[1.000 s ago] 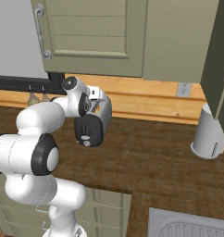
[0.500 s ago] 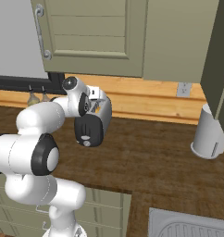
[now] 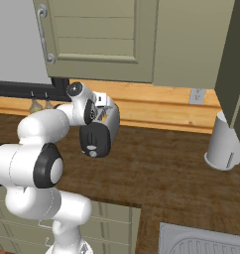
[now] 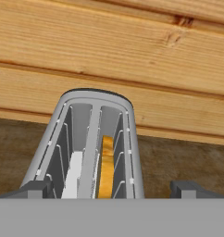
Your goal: Start the toaster. Once the lever pops up, take the bread to the plate on the dining counter.
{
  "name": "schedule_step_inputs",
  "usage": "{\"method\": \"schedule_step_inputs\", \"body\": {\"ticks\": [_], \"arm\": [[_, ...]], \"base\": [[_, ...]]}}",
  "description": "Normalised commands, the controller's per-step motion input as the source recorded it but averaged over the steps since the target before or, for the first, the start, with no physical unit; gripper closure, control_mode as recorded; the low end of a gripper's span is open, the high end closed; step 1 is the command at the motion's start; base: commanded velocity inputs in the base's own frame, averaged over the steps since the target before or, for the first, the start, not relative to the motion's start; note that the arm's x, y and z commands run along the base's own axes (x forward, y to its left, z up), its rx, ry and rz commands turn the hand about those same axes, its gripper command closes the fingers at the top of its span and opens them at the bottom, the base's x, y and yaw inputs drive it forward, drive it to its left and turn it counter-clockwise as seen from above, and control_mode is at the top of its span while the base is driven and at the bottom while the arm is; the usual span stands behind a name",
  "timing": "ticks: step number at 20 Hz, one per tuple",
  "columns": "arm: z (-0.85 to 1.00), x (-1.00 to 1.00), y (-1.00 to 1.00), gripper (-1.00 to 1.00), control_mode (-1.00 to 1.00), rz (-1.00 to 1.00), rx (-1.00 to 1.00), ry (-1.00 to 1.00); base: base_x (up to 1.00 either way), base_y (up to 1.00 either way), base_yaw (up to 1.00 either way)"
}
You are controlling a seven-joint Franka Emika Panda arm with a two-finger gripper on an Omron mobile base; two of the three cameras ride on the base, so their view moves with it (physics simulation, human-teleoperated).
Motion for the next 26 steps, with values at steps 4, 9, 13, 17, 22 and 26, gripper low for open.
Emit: {"method": "schedule_step_inputs", "body": {"ticks": [4,9,13,17,22,26], "arm": [[0.00,0.00,0.00,-1.00,-1.00,0.00,0.00,0.00],[0.00,0.00,0.00,-1.00,-1.00,0.00,0.00,0.00],[0.00,0.00,0.00,-1.00,-1.00,0.00,0.00,0.00],[0.00,0.00,0.00,-1.00,-1.00,0.00,0.00,0.00],[0.00,0.00,0.00,-1.00,-1.00,0.00,0.00,0.00],[0.00,0.00,0.00,-1.00,-1.00,0.00,0.00,0.00]], "base": [[0.00,0.00,0.00],[0.00,0.00,0.00],[0.00,0.00,0.00],[0.00,0.00,0.00],[0.00,0.00,0.00],[0.00,0.00,0.00]]}}
